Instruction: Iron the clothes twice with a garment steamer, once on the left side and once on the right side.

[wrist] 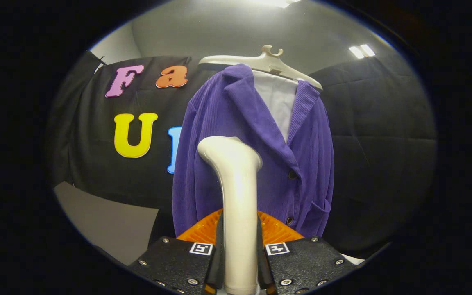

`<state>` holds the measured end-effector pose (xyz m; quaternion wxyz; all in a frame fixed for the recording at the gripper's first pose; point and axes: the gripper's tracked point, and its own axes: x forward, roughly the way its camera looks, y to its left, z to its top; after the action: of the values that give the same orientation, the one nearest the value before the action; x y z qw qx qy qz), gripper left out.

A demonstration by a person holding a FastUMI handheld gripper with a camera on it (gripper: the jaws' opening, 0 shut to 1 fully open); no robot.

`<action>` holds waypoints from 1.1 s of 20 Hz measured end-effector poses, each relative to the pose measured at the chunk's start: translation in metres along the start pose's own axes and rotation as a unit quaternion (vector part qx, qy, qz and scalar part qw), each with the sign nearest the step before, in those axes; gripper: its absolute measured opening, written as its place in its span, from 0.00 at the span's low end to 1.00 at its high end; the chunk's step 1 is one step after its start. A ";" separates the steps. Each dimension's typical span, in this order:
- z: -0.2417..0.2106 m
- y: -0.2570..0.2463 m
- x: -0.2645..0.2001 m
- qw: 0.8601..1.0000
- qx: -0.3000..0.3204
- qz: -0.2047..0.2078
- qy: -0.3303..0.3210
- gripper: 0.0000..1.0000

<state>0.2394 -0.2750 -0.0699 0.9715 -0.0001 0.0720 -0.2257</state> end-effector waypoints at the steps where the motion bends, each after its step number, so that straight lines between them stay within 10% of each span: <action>1: -0.012 0.000 -0.001 1.000 -0.003 0.001 0.010 0.32; 22: -0.198 0.016 -0.038 0.986 -0.014 0.032 0.163 0.32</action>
<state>0.1852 -0.2381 -0.2608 0.9534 0.0250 0.2327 -0.1902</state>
